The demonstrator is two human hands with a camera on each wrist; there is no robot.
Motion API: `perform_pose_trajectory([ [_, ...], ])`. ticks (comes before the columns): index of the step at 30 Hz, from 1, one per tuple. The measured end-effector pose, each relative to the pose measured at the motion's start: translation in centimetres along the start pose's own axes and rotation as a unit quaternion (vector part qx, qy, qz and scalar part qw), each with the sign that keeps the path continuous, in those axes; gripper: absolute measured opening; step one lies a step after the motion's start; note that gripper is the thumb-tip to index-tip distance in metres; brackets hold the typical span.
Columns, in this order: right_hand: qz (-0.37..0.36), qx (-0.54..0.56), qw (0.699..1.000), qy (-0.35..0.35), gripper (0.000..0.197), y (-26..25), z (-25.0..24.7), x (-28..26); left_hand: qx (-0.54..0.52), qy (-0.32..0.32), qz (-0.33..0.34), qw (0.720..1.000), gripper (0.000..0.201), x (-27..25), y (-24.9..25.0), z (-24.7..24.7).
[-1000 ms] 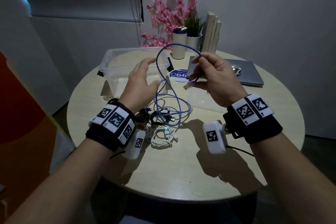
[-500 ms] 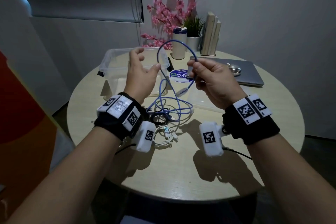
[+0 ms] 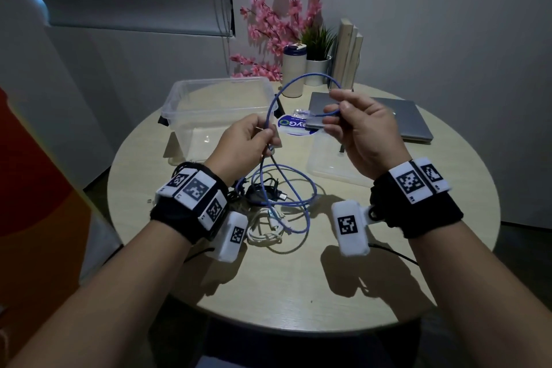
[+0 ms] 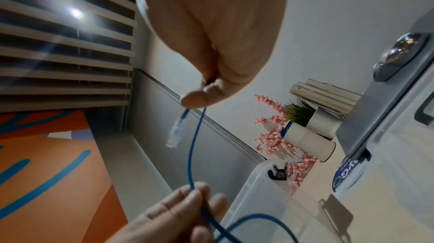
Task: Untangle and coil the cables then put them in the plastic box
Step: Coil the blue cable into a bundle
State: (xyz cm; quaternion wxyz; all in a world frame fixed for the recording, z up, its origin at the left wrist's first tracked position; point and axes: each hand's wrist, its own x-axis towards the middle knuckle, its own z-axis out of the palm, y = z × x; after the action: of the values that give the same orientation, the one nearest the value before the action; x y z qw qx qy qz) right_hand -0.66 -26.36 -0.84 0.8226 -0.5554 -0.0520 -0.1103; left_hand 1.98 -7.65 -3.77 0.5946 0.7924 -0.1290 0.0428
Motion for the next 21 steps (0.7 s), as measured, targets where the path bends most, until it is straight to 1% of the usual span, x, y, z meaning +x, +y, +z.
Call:
perform_pose_trajectory([
  [2,0.015,-0.005,1.0,-0.022,0.024,0.5,0.2,-0.2,-0.057,0.014,0.003,0.998,0.018,-0.1,0.7,0.0],
  [5,0.032,-0.04,0.998,-0.049,0.034,1.1,0.3,-0.6,-0.097,0.038,0.02,0.994,0.015,0.0,1.7,-0.4],
  [6,0.033,-0.062,0.996,-0.053,0.034,1.3,0.3,-0.6,-0.113,0.04,0.021,0.993,0.014,0.0,2.1,-0.5],
  [8,0.029,-0.147,0.988,-0.046,0.03,1.4,0.4,-0.7,-0.138,0.032,0.029,0.99,0.014,-0.2,2.6,-0.6],
  [10,0.016,-0.243,0.969,-0.042,0.023,1.4,0.5,-0.7,-0.136,0.017,0.04,0.99,0.016,-0.4,3.0,-0.5],
  [12,0.01,-0.302,0.952,-0.051,0.017,1.5,0.5,-0.8,-0.13,0.003,0.047,0.99,0.018,-0.6,3.3,-0.4],
  [13,-0.002,-0.338,0.94,-0.051,0.015,1.5,0.5,-0.8,-0.124,-0.001,0.048,0.991,0.019,-0.8,3.4,-0.4],
  [14,-0.025,-0.39,0.919,-0.048,0.015,1.5,0.4,-0.8,-0.114,-0.003,0.048,0.992,0.018,-0.8,3.4,-0.4],
  [16,-0.074,-0.504,0.859,-0.039,0.021,1.4,0.1,-0.5,-0.082,-0.013,0.047,0.995,0.016,-1.0,3.3,-0.4],
  [17,-0.085,-0.541,0.836,-0.033,0.024,1.2,0.0,-0.3,-0.067,-0.023,0.043,0.997,0.015,-1.1,3.2,-0.4],
  [18,-0.088,-0.555,0.827,-0.028,0.025,1.0,0.0,-0.2,-0.057,-0.035,0.041,0.997,0.015,-1.2,3.1,-0.3],
  [19,-0.084,-0.552,0.829,-0.024,0.026,0.9,-0.1,-0.2,-0.057,-0.047,0.041,0.996,0.015,-1.4,3.0,-0.1],
  [20,-0.076,-0.528,0.846,-0.021,0.025,0.9,-0.1,-0.1,-0.064,-0.061,0.045,0.995,0.017,-1.5,2.9,0.2],
  [21,-0.06,-0.482,0.874,-0.02,0.023,1.0,0.0,-0.1,-0.073,-0.075,0.049,0.993,0.022,-1.7,2.8,0.5],
])
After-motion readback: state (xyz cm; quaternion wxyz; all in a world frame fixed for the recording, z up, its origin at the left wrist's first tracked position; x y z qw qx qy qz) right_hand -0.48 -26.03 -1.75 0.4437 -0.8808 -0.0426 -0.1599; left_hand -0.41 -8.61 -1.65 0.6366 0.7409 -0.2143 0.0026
